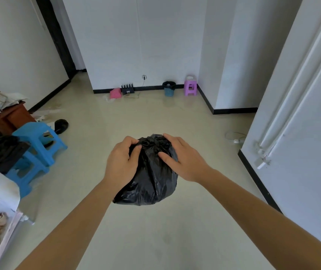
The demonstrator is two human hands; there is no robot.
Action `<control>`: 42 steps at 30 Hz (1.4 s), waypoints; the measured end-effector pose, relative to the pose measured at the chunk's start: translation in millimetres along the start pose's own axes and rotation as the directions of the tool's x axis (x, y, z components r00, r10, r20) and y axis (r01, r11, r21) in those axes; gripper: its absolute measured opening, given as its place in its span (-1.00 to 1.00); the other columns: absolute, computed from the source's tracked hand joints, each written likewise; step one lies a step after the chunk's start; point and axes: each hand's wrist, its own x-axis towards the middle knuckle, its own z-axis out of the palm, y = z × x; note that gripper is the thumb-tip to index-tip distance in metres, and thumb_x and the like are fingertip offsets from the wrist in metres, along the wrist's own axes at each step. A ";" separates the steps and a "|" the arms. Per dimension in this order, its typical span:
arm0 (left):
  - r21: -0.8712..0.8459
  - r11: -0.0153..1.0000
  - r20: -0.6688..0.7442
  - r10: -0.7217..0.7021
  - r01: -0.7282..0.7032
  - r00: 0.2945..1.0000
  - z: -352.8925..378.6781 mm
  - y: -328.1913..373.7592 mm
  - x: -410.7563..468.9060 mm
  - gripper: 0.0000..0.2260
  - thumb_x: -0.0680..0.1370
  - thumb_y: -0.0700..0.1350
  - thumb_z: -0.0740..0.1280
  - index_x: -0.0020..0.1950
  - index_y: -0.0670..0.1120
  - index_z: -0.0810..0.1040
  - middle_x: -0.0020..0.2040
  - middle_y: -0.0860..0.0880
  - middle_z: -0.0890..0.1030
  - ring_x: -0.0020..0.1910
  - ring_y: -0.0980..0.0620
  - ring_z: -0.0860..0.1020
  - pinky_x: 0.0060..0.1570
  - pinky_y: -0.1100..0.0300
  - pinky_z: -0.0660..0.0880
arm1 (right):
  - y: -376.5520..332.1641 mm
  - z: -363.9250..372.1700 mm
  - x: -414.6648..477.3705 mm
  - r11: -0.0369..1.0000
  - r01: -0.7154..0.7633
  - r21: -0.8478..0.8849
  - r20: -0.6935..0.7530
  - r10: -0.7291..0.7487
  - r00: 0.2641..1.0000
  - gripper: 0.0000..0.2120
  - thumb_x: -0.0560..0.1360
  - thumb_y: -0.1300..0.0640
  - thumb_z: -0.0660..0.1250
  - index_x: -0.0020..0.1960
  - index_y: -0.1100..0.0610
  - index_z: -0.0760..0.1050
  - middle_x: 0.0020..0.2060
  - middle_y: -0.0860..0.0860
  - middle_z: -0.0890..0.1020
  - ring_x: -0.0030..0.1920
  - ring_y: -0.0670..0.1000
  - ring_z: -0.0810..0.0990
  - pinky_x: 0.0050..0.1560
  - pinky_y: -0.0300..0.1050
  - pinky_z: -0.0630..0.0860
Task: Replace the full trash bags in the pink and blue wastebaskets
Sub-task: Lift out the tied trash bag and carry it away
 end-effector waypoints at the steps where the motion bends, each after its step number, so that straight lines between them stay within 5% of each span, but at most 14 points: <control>1: -0.016 1.000 0.002 -0.008 0.008 1.000 7.7 -14.0 23.1 -0.95 0.63 -0.05 0.26 0.02 0.04 0.50 -0.12 0.15 0.60 -0.12 0.07 0.56 -0.11 0.06 0.51 | 11.6 7.4 24.7 1.000 -0.002 -0.002 -0.002 0.002 1.000 -0.36 0.62 -0.31 0.10 0.59 -0.05 0.09 0.44 -0.03 0.38 0.39 -0.01 0.39 0.34 -0.06 0.39; 10: -0.053 0.996 0.067 -0.067 0.070 0.996 70.0 -143.2 271.7 -0.95 0.62 -0.09 0.27 0.03 0.05 0.50 -0.08 0.17 0.60 -0.09 0.16 0.57 -0.05 0.10 0.52 | 122.9 83.0 289.9 0.989 -0.062 0.138 -0.008 0.064 0.998 -0.42 0.60 -0.25 0.19 0.53 -0.01 0.26 0.41 -0.05 0.40 0.38 -0.02 0.41 0.37 -0.10 0.36; 19: -0.095 0.974 -0.083 -0.214 0.206 0.973 -15.5 -281.6 481.4 -0.86 0.61 -0.13 0.30 -0.03 0.13 0.51 -0.14 0.21 0.62 -0.13 0.18 0.60 -0.14 0.24 0.52 | 97.9 171.2 589.3 0.963 0.164 0.214 0.076 -0.184 0.980 -0.58 0.67 -0.13 0.14 0.43 0.04 0.40 0.33 -0.03 0.48 0.31 -0.06 0.45 0.30 -0.13 0.40; 25: -0.298 0.919 -0.209 -0.327 0.258 0.922 -39.0 -423.8 609.4 -0.82 0.60 -0.22 0.31 -0.05 0.08 0.54 -0.16 0.18 0.63 -0.17 0.25 0.59 -0.20 0.41 0.49 | 94.6 274.3 783.2 0.932 0.256 0.257 0.115 -0.293 0.949 -0.62 0.67 -0.08 0.16 0.39 0.10 0.46 0.31 -0.01 0.50 0.29 -0.05 0.48 0.32 -0.10 0.42; 31: -0.337 0.892 -0.182 -0.377 0.303 0.908 -61.1 -555.3 776.9 -0.86 0.60 -0.21 0.31 -0.04 0.03 0.54 -0.15 0.19 0.63 -0.11 0.20 0.58 -0.06 0.29 0.48 | 97.6 348.2 982.3 0.937 0.240 0.254 0.168 -0.287 0.943 -0.62 0.66 -0.07 0.19 0.37 0.10 0.47 0.29 -0.03 0.51 0.24 -0.05 0.51 0.29 0.01 0.48; 38: -0.235 0.935 -0.097 -0.293 0.264 0.951 -47.9 -656.2 986.4 -0.81 0.59 -0.22 0.31 -0.05 0.09 0.53 -0.14 0.32 0.61 -0.10 0.32 0.55 -0.10 0.49 0.39 | 149.3 392.9 1190.8 0.945 0.136 0.298 0.092 -0.170 0.981 -0.65 0.63 -0.05 0.24 0.35 0.06 0.50 0.23 -0.03 0.54 0.23 -0.04 0.53 0.28 0.03 0.49; 42: -0.218 0.934 -0.107 -0.310 0.282 0.945 -33.0 -739.6 1105.4 -0.87 0.59 -0.21 0.32 -0.03 0.03 0.55 -0.10 0.15 0.63 -0.03 0.14 0.58 0.03 0.20 0.51 | 188.2 442.8 1325.3 0.942 0.173 0.287 0.091 -0.206 0.974 -0.65 0.63 -0.06 0.24 0.35 0.06 0.50 0.23 -0.02 0.54 0.24 -0.03 0.52 0.32 -0.01 0.45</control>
